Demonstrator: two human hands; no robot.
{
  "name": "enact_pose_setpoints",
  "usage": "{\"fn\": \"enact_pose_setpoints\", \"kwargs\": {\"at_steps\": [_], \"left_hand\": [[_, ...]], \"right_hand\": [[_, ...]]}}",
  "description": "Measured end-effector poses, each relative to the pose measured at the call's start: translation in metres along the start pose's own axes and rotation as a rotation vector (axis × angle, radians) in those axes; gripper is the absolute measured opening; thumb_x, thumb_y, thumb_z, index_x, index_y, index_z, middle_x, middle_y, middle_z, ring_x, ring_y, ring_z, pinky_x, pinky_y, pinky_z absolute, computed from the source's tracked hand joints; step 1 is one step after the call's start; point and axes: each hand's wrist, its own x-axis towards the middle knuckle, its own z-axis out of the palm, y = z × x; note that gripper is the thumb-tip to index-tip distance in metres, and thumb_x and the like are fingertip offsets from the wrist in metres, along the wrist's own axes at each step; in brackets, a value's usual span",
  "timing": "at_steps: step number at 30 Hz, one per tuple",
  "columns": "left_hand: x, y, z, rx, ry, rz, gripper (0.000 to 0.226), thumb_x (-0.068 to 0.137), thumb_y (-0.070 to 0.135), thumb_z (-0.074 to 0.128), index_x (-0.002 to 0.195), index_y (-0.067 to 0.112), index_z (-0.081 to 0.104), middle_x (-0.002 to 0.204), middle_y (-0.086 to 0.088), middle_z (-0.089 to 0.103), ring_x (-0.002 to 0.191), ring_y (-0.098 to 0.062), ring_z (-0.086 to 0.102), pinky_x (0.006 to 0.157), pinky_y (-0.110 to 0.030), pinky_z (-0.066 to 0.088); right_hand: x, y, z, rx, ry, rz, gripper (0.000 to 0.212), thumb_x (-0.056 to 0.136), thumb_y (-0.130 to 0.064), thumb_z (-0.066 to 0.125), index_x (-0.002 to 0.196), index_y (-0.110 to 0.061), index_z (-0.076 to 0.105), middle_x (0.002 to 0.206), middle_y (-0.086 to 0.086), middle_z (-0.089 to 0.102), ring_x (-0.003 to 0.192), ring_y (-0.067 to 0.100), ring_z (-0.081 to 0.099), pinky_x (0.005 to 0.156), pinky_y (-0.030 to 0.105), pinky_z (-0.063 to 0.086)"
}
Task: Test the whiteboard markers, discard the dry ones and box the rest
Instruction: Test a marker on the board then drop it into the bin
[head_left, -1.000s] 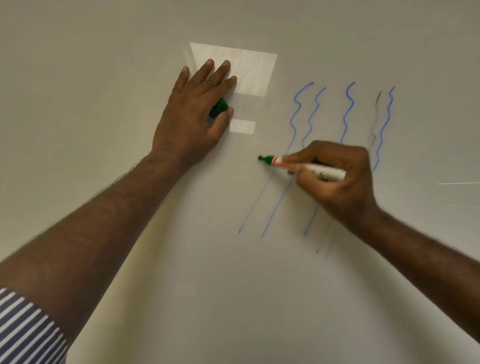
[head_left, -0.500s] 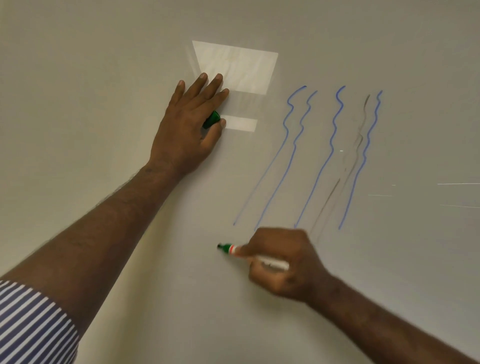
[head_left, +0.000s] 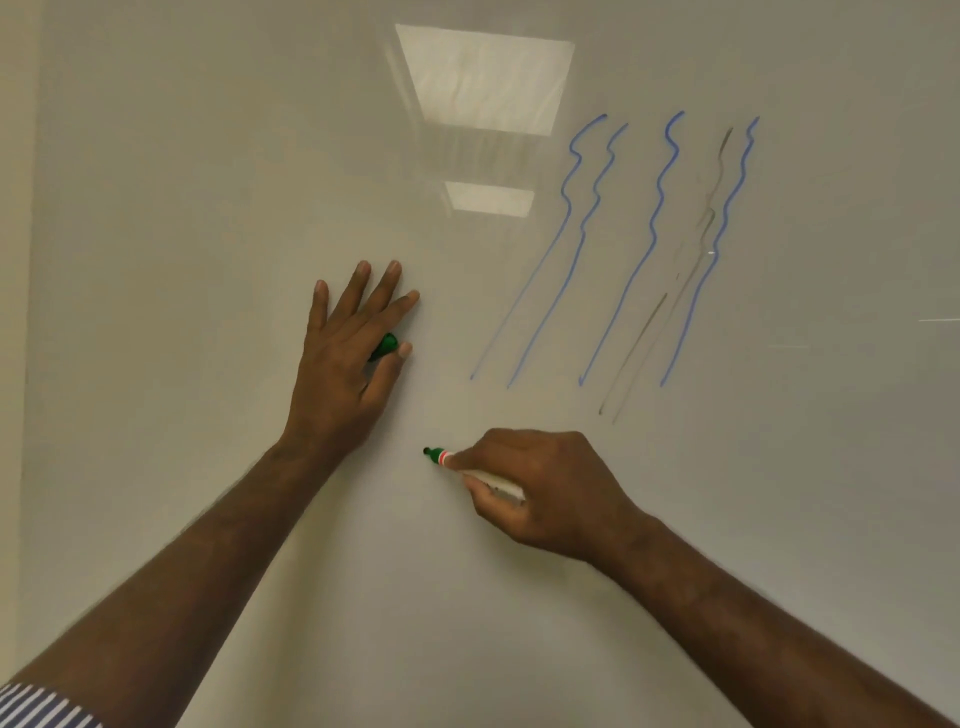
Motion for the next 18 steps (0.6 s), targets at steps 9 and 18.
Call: {"fn": "enact_pose_setpoints", "kwargs": {"at_steps": [9, 18], "left_hand": [[-0.059, 0.047, -0.020, -0.419, -0.034, -0.351, 0.044, 0.105, 0.022, 0.047, 0.149, 0.018, 0.048, 0.161, 0.005, 0.037, 0.155, -0.010, 0.016, 0.128, -0.046, 0.007], [-0.094, 0.105, -0.047, -1.459, 0.167, -0.764, 0.052, 0.103, 0.041, 0.037, 0.155, 0.035, 0.032, 0.164, 0.005, 0.033, 0.152, -0.010, 0.026, 0.127, -0.048, 0.012]], "right_hand": [[-0.005, -0.015, -0.010, 0.000, 0.003, 0.045, 0.026, 0.093, -0.030, 0.062, 0.115, -0.031, 0.075, 0.097, -0.012, 0.072, 0.081, 0.013, 0.070, 0.058, 0.033, 0.054], [-0.024, -0.070, -0.014, 0.605, 0.253, 0.147, 0.026, 0.089, 0.006, 0.072, 0.111, -0.007, 0.077, 0.115, -0.001, 0.075, 0.101, 0.009, 0.072, 0.074, 0.017, 0.055]]}}
